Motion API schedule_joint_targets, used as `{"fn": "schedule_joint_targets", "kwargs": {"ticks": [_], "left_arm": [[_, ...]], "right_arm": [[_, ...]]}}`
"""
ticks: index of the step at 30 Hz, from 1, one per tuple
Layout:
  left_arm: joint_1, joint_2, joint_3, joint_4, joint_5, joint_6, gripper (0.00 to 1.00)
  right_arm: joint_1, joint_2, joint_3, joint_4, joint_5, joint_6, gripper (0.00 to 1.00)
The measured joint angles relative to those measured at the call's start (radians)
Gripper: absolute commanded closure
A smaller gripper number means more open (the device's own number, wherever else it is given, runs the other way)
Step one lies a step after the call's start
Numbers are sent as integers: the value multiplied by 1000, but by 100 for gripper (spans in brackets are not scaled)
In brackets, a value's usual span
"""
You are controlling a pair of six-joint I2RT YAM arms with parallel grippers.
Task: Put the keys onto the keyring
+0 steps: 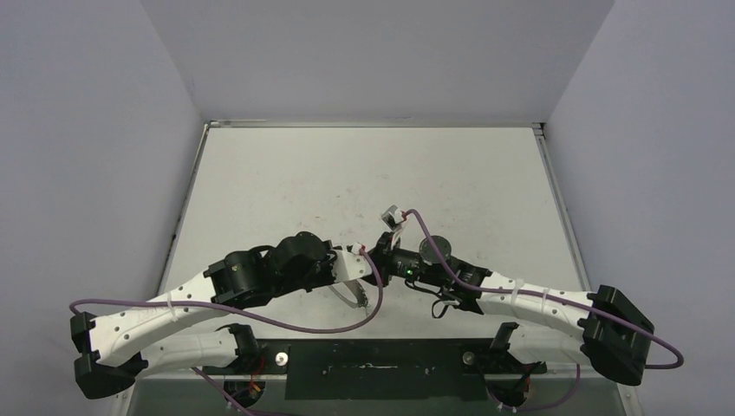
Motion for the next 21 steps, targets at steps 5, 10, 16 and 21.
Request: {"fn": "schedule_joint_targets", "kwargs": {"ticks": [5,10,16,21], "left_arm": [[-14,8,0,7,-33,107,100],[-25,7,0,29,-58,227,100],[-26,-8,-55,95,-57,366,100],[-26,-31,-116,157,-35,463,100]], "right_arm": [[-2,24,1,25,-8,10,100],[-9,35,5,51,-13,22,100],[-14,52,5,61,-20,33,100],[-15,77,5,60,-42,40,100]]}}
